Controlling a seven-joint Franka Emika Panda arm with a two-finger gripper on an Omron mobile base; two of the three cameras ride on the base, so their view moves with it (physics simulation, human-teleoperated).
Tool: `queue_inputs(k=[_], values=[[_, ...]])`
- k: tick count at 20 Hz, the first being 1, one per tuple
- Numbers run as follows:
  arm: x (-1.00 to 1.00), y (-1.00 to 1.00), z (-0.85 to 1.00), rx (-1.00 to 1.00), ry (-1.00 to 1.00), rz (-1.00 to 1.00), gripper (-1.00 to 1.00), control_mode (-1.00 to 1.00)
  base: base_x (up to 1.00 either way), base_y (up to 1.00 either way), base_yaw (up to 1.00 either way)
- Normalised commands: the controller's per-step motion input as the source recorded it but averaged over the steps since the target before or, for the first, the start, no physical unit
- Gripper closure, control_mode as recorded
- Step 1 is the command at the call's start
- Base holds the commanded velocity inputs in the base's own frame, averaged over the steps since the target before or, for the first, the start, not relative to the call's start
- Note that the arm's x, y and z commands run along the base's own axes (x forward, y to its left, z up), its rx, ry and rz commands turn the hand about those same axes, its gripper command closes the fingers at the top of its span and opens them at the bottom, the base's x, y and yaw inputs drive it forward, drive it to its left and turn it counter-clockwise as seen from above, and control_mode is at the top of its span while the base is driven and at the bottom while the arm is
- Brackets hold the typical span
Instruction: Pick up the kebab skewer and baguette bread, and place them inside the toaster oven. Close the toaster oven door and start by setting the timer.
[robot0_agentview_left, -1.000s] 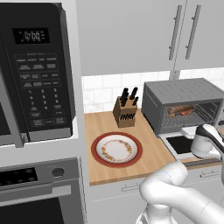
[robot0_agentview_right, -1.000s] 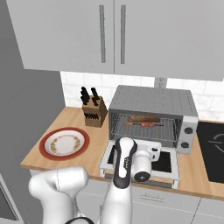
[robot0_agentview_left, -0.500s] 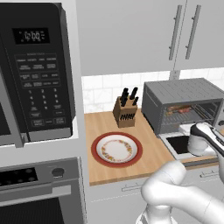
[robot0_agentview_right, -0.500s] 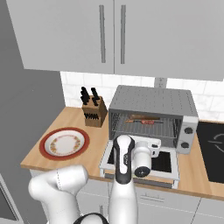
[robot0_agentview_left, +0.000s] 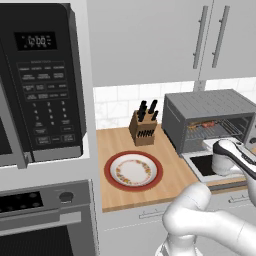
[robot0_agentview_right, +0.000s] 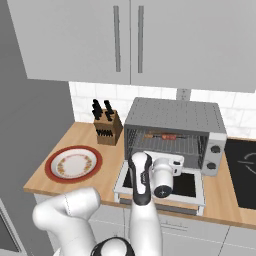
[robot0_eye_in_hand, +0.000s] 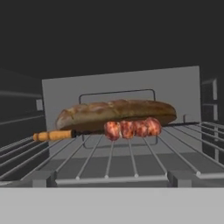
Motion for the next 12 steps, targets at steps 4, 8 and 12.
queue_inputs(k=[4, 8, 12], values=[[0.16, 0.00, 0.00, 0.00, 0.00, 0.00, -1.00, -1.00, 0.00, 0.00, 0.00], [0.11, 0.00, 0.00, 0.00, 0.00, 0.00, -1.00, -1.00, 0.00, 0.00, 0.00], [0.11, 0.00, 0.00, 0.00, 0.00, 0.00, -1.00, -1.00, 0.00, 0.00, 0.00]])
